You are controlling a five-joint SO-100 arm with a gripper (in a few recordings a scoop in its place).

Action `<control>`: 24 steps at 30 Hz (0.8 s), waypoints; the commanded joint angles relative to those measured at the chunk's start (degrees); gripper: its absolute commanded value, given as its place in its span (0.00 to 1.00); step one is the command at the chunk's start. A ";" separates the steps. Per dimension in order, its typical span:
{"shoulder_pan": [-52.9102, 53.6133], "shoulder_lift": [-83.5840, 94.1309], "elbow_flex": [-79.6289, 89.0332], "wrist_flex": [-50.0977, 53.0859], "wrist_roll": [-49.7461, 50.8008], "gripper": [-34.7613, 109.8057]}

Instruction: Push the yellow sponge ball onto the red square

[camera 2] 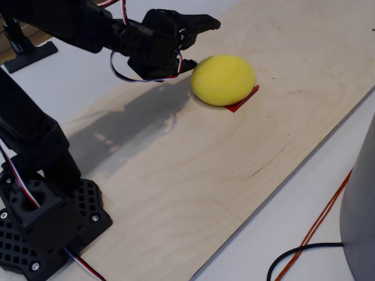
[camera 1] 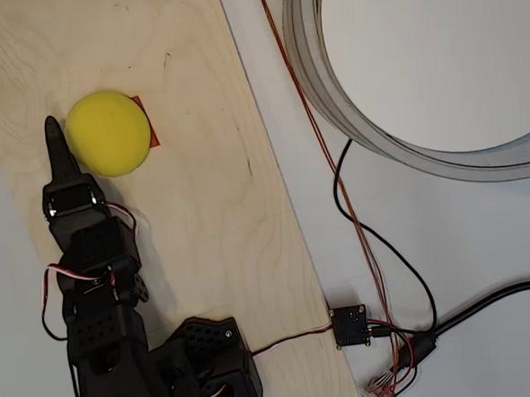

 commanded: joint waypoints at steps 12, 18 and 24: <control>3.16 2.46 -0.35 -1.41 -1.85 0.46; 3.52 2.46 -0.62 -1.41 -2.20 0.46; 4.13 2.46 -0.70 -1.49 -2.64 0.46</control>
